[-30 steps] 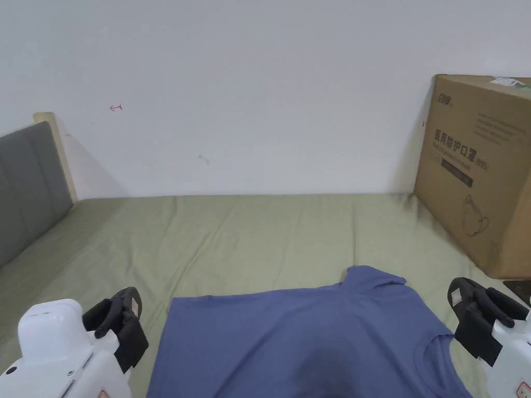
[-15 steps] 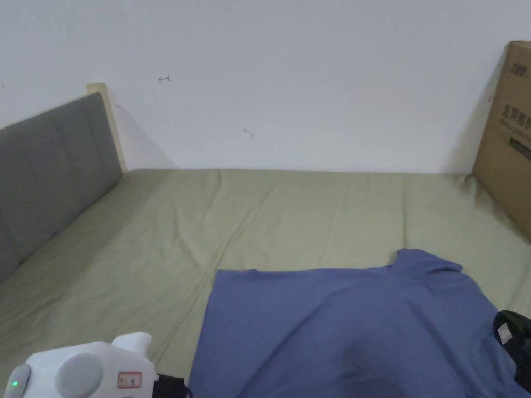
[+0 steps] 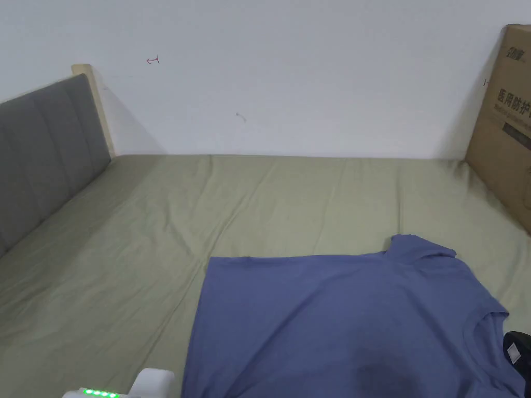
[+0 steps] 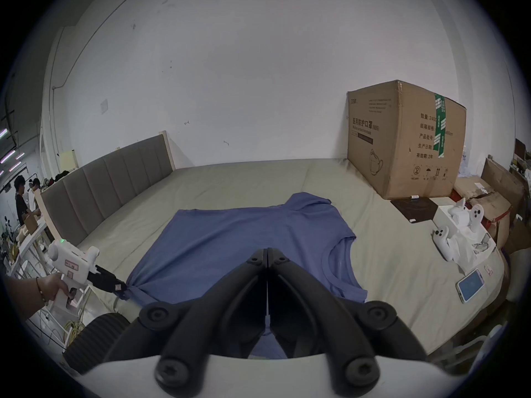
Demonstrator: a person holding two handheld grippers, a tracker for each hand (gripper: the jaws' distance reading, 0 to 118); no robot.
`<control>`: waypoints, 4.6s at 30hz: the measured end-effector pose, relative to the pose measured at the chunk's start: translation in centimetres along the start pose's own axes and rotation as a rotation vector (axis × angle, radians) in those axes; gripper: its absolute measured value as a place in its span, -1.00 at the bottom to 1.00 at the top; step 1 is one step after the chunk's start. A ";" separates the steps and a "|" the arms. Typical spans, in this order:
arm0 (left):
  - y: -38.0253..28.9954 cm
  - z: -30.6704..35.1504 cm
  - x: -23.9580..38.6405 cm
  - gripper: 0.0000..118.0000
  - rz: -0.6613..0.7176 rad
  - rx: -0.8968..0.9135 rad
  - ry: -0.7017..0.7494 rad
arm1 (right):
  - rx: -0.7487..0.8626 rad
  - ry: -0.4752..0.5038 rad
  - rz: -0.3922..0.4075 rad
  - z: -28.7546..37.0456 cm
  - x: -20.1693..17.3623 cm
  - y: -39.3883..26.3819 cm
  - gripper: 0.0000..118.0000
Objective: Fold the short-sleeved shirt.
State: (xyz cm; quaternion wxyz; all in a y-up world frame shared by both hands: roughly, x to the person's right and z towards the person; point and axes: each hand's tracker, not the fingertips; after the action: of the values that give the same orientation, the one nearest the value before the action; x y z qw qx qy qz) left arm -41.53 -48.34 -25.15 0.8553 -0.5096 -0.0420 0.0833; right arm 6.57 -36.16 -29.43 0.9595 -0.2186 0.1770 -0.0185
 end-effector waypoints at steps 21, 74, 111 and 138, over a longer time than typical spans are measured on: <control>-2.2 6.7 2.6 -0.93 0.093 0.309 0.090 | -0.836 -0.219 -0.211 -8.5 14.2 -13.1 0.70; 12.8 2.5 1.3 0.53 0.185 0.539 -0.018 | -0.166 -0.102 -0.308 -13.8 9.6 4.9 0.86; 7.5 -10.7 -3.9 1.00 0.235 -0.115 0.198 | 0.284 -0.103 -0.187 -7.4 1.4 5.1 -1.00; 9.8 -3.4 -0.9 -0.89 0.150 0.097 0.162 | -0.798 -0.248 -0.374 -22.2 19.9 -4.7 0.94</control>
State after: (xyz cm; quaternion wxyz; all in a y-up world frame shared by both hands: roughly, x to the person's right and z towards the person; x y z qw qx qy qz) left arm -42.83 -46.87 -35.39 0.8708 -0.4746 0.0694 0.1075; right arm 17.66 -51.85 -52.65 0.7943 -0.5999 0.0118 -0.0954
